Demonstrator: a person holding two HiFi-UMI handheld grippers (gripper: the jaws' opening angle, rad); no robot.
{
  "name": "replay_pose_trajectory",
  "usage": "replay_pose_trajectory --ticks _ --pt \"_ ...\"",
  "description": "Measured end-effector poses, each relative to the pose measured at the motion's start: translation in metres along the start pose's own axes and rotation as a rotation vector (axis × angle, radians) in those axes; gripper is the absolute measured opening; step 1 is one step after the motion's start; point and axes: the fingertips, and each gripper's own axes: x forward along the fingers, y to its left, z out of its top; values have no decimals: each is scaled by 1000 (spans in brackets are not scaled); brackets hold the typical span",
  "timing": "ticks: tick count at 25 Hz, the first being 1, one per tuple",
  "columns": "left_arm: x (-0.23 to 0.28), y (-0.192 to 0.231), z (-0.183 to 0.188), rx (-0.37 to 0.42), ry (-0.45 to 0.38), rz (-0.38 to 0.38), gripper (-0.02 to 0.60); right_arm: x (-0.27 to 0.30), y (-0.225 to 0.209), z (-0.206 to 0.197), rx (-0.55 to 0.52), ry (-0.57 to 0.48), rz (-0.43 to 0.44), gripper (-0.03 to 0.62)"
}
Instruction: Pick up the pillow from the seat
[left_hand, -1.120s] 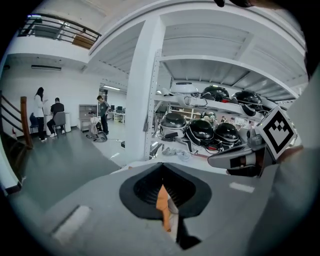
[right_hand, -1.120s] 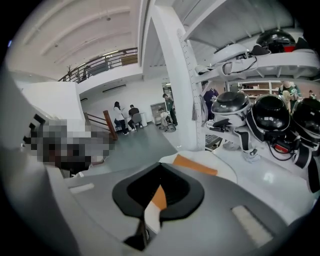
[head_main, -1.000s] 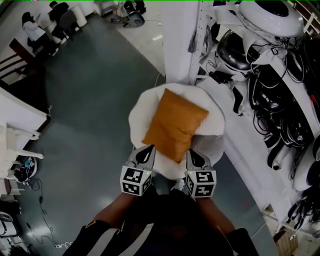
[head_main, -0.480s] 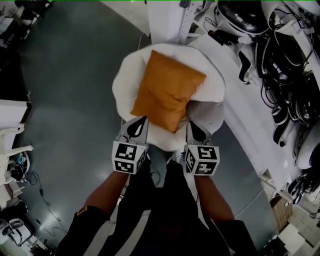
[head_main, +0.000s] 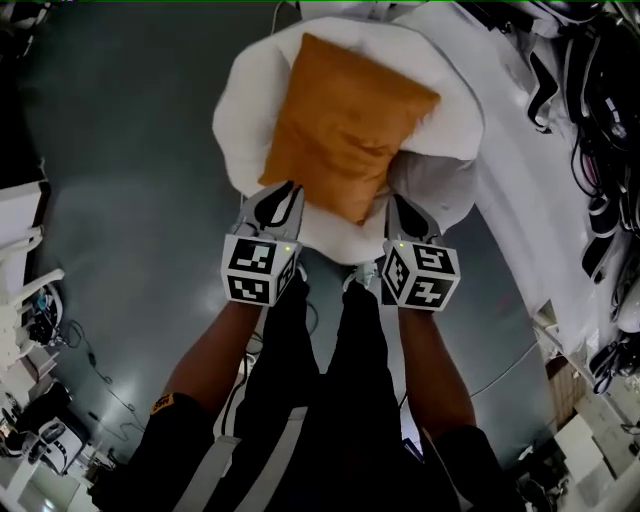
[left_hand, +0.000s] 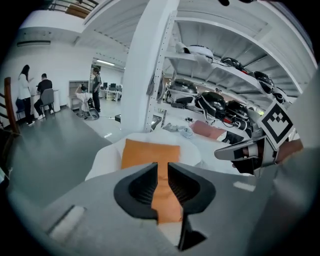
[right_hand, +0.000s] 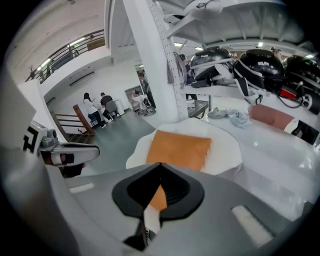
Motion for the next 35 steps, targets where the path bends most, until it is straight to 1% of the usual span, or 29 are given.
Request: replay_pose_trajectory --ticks 1,5,8,9,10,12,16,20,24,26,30,32,35 --pt "7 4 -5 1 12 -1 69 8 -3 -4 14 4 -2 3" --pt "37 22 -28 17 60 6 69 41 -18 -22 67 8 -21 3" --pt "61 34 -45 25 87 13 89 64 -29 -37 95 7 -30 6" --pt "69 38 -51 28 99 17 92 72 -32 -43 107 11 -32 60" --pt "76 42 -58 31 113 20 94 79 -35 -49 119 17 -35 74" --pt "91 52 -71 38 139 28 104 95 -40 -61 135 29 -43 75" --pt "117 75 -100 49 182 42 118 128 -47 -86 152 57 -59 103" --pt "145 85 -125 62 212 52 130 151 -65 -113 173 84 -77 130" --pt "171 100 -147 75 244 68 141 173 -75 -138 188 115 -75 150" --pt "185 107 -157 78 258 74 158 186 -82 -147 189 128 -73 160" --pt "208 122 -177 77 291 74 189 209 -87 -162 202 152 -87 171" --pt "216 126 -184 79 305 71 193 218 -88 -169 205 160 -89 178" --pt "232 132 -198 75 331 52 209 234 -87 -182 205 177 -89 184"
